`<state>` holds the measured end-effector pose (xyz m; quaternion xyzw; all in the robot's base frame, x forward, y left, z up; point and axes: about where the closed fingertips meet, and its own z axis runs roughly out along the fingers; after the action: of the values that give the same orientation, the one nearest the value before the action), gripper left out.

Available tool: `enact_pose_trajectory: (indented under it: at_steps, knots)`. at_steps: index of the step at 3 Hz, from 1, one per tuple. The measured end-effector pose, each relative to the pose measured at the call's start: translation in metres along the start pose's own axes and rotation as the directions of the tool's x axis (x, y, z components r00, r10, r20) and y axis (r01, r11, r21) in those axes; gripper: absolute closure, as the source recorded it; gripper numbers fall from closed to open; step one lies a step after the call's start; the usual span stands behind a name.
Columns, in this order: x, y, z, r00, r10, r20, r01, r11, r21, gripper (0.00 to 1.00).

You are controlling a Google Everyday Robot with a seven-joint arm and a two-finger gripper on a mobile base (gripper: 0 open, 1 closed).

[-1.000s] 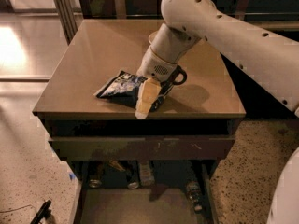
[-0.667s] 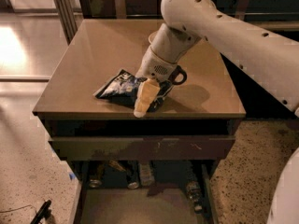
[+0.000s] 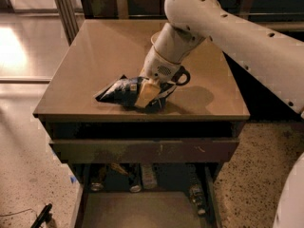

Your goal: Place blue chip bag into middle drawer

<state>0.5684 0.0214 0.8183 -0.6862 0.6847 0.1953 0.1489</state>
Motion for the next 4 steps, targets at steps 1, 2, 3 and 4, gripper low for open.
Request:
enact_pose_trajectory:
  at_steps: [1,2,3,4]
  knots:
    - [0.0,0.0,0.0,1.0,0.0,0.0,0.0,1.0,0.0,0.96]
    - [0.0,0.0,0.0001,1.0,0.0,0.0,0.0,1.0,0.0,1.0]
    - [0.0,0.0,0.0001,1.0,0.0,0.0,0.0,1.0,0.0,1.0]
    - [-0.0021,0.0003,-0.0038,1.0,0.0,0.0,0.0,1.0,0.0,1.0]
